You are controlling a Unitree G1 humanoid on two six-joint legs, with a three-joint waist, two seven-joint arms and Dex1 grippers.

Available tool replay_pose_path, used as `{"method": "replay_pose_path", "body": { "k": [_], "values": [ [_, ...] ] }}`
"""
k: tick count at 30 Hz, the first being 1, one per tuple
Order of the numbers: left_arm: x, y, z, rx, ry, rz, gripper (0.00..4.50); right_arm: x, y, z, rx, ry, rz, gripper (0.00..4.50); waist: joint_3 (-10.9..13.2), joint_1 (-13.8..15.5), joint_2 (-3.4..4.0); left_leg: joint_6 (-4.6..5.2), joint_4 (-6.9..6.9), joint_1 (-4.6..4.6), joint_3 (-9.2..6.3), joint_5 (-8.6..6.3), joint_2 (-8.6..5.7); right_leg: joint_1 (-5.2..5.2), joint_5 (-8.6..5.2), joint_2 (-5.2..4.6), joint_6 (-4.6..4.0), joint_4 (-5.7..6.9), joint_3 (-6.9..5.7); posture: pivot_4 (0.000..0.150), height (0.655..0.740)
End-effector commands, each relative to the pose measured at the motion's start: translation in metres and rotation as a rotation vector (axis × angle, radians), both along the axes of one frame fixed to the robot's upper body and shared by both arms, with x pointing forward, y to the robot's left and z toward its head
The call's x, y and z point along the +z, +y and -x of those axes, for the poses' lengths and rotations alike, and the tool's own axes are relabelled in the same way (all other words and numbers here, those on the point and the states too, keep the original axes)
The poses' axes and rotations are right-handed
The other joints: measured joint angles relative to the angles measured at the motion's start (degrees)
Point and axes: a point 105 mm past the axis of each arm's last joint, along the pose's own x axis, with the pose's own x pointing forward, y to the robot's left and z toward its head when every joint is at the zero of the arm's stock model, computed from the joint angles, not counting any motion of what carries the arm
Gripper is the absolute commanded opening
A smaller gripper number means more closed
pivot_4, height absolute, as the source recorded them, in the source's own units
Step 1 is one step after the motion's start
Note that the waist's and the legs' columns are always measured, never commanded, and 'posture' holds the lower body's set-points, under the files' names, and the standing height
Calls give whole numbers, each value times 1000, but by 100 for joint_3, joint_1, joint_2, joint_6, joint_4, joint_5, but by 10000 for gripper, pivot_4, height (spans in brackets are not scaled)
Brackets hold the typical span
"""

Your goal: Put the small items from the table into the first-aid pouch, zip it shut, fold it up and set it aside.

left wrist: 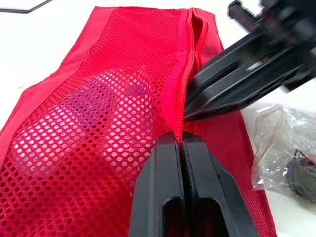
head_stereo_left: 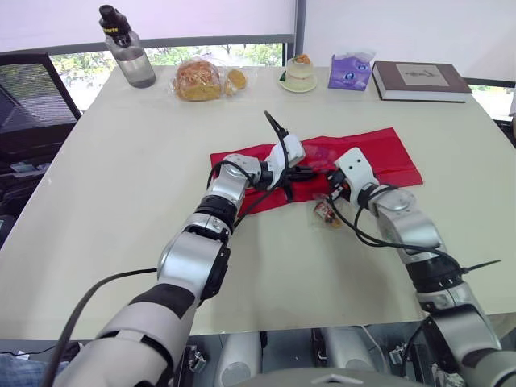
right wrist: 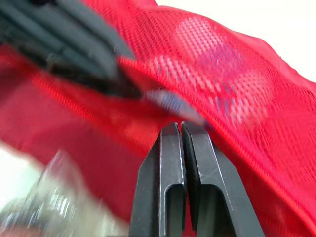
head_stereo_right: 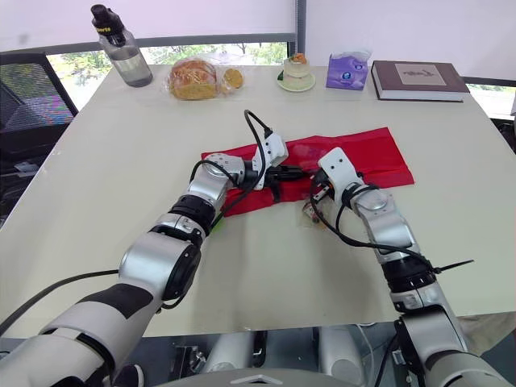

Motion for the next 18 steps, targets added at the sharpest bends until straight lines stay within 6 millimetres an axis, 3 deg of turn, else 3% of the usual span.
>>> {"method": "replay_pose_path", "body": {
  "k": [1,5,11,15,18],
  "values": [
    [17,-9,0,-36,-48,29,0,13,8,-14,-32,-92,-32,1222,0,0,0,0,0,0,1,0,0,0,0,0,0,0,1,1500,7387],
    [18,-11,0,-44,-50,27,0,16,15,-24,-67,-138,-83,1222,0,3,0,0,0,0,2,0,0,0,0,-1,0,0,1,1500,7387],
    [22,-7,-5,-8,-63,29,0,17,2,-13,-58,-163,-71,1222,0,15,1,0,0,-3,3,0,-1,0,0,-3,0,-3,1,1500,7387],
    [24,-2,-9,21,-75,26,0,40,-14,15,22,-180,-146,1222,1,16,1,0,-1,-4,0,0,-1,0,0,-3,0,-3,0,1500,7387],
    [25,0,-10,34,-70,34,0,56,-27,47,119,-204,-192,1222,3,-4,4,0,-2,-1,1,0,-1,0,0,-1,1,0,2,1500,7387]
  ]
}}
